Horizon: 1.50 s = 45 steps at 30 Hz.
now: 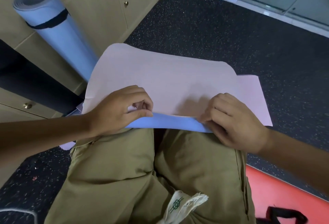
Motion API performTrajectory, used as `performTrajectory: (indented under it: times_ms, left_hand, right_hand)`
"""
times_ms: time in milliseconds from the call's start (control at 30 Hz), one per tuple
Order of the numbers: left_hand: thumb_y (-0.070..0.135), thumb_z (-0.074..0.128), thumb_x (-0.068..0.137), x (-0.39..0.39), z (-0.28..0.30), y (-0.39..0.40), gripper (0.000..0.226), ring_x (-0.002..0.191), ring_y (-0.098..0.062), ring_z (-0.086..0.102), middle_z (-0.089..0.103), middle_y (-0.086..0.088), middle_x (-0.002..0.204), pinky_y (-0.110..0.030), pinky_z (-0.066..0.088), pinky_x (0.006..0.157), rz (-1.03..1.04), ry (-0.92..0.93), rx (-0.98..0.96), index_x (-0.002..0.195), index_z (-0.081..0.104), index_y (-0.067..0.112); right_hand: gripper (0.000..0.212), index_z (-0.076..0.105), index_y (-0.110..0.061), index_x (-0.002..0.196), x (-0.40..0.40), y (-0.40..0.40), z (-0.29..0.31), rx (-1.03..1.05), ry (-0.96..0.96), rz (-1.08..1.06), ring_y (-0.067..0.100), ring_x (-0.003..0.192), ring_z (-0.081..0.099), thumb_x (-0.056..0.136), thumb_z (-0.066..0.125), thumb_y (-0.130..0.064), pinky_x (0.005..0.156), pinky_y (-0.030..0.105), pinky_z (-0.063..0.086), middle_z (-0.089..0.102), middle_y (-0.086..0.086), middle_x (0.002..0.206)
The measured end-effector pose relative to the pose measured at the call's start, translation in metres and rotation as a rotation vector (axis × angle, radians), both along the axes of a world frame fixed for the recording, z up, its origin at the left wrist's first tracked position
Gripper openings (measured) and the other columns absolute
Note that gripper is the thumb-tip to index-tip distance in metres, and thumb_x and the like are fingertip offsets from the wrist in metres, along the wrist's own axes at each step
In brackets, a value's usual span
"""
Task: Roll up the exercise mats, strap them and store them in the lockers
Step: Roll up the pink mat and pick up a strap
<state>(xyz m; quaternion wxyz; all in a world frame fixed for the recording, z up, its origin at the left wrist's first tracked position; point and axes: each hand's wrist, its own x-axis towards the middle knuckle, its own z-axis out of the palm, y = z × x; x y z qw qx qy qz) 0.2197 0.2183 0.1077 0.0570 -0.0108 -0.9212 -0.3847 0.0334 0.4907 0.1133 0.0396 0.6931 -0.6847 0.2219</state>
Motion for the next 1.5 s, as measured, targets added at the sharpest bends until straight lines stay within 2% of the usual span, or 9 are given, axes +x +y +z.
performTrajectory:
  times_ms: [167, 367, 633, 833, 967, 1033, 1200, 1400, 1500]
  left_hand:
    - [0.037, 0.062, 0.094, -0.002, 0.001, 0.000, 0.011, 0.083, -0.019, 0.055, 0.058, 0.005, 0.084, -0.032, 0.045, 0.076, 0.001, -0.053, 0.047, 0.087, 0.063, 0.028]
    - [0.038, 0.064, 0.095, 0.006, 0.008, 0.007, 0.013, 0.081, -0.016, 0.057, 0.057, 0.009, 0.087, -0.030, 0.046, 0.073, 0.003, 0.033, 0.002, 0.090, 0.063, 0.026]
    - [0.045, 0.071, 0.089, 0.030, 0.019, 0.026, 0.022, 0.085, -0.011, 0.054, 0.060, 0.015, 0.093, -0.037, 0.050, 0.069, 0.089, 0.183, -0.342, 0.093, 0.068, 0.024]
    - [0.019, 0.075, 0.088, 0.042, 0.021, 0.039, 0.010, 0.079, -0.027, 0.054, 0.067, 0.000, 0.095, -0.040, 0.049, 0.061, 0.122, 0.301, -0.750, 0.091, 0.074, 0.010]
    - [0.035, 0.089, 0.076, 0.036, 0.014, 0.037, 0.033, 0.083, -0.025, 0.054, 0.064, 0.000, 0.097, -0.044, 0.051, 0.069, 0.160, 0.192, -0.535, 0.096, 0.076, 0.012]
    - [0.049, 0.088, 0.071, 0.031, 0.012, 0.026, 0.042, 0.086, -0.017, 0.051, 0.060, 0.006, 0.099, -0.037, 0.048, 0.073, 0.129, 0.129, -0.432, 0.096, 0.075, 0.018]
    - [0.057, 0.089, 0.065, 0.021, 0.012, 0.013, 0.051, 0.089, -0.016, 0.052, 0.059, 0.010, 0.101, -0.029, 0.042, 0.072, 0.021, 0.059, -0.424, 0.096, 0.072, 0.021]
    - [0.058, 0.055, 0.091, 0.019, 0.004, 0.015, 0.045, 0.086, -0.022, 0.048, 0.062, 0.003, 0.089, -0.035, 0.035, 0.073, -0.054, 0.175, -0.634, 0.088, 0.069, 0.015]
    - [0.054, 0.054, 0.091, 0.023, 0.005, 0.020, 0.045, 0.086, -0.023, 0.051, 0.066, 0.003, 0.088, -0.036, 0.035, 0.075, 0.033, 0.189, -0.561, 0.092, 0.075, 0.014]
  right_hand:
    - [0.048, 0.072, -0.006, 0.096, -0.004, -0.003, 0.004, 0.036, 0.036, 0.027, 0.028, 0.077, 0.051, 0.090, 0.072, -0.053, 0.069, 0.039, 0.044, 0.056, 0.006, 0.084]
    - [0.040, 0.067, -0.015, 0.090, -0.002, -0.007, 0.010, 0.122, -0.009, -0.019, 0.021, 0.078, 0.053, 0.090, 0.072, -0.054, 0.071, 0.037, 0.044, 0.059, -0.004, 0.084]
    - [0.044, 0.062, -0.022, 0.095, 0.003, -0.012, 0.019, 0.232, -0.023, -0.106, 0.007, 0.077, 0.045, 0.088, 0.057, -0.064, 0.078, 0.026, 0.042, 0.058, -0.014, 0.083]
    - [0.033, 0.052, -0.026, 0.091, 0.015, -0.013, 0.028, 0.274, 0.071, -0.165, 0.010, 0.073, 0.038, 0.090, 0.063, -0.058, 0.071, 0.027, 0.031, 0.044, -0.016, 0.078]
    - [0.033, 0.050, -0.024, 0.090, 0.020, -0.011, 0.032, 0.326, 0.065, -0.209, 0.014, 0.074, 0.041, 0.092, 0.061, -0.056, 0.072, 0.028, 0.028, 0.049, -0.010, 0.077]
    - [0.034, 0.049, -0.025, 0.091, 0.021, -0.011, 0.032, 0.354, 0.024, -0.224, 0.016, 0.076, 0.044, 0.093, 0.058, -0.057, 0.072, 0.028, 0.028, 0.052, -0.009, 0.079]
    - [0.036, 0.058, -0.017, 0.099, 0.018, -0.006, 0.030, 0.370, -0.124, -0.261, 0.022, 0.085, 0.054, 0.095, 0.060, -0.052, 0.073, 0.032, 0.037, 0.059, -0.004, 0.087]
    - [0.040, 0.062, -0.014, 0.095, 0.020, -0.001, 0.010, 0.184, 0.116, -0.248, 0.026, 0.077, 0.055, 0.101, 0.045, -0.050, 0.073, 0.035, 0.040, 0.060, 0.001, 0.085]
    - [0.042, 0.063, -0.011, 0.097, 0.019, 0.000, 0.006, 0.120, 0.197, -0.233, 0.029, 0.077, 0.055, 0.103, 0.043, -0.047, 0.072, 0.041, 0.042, 0.059, 0.005, 0.088]
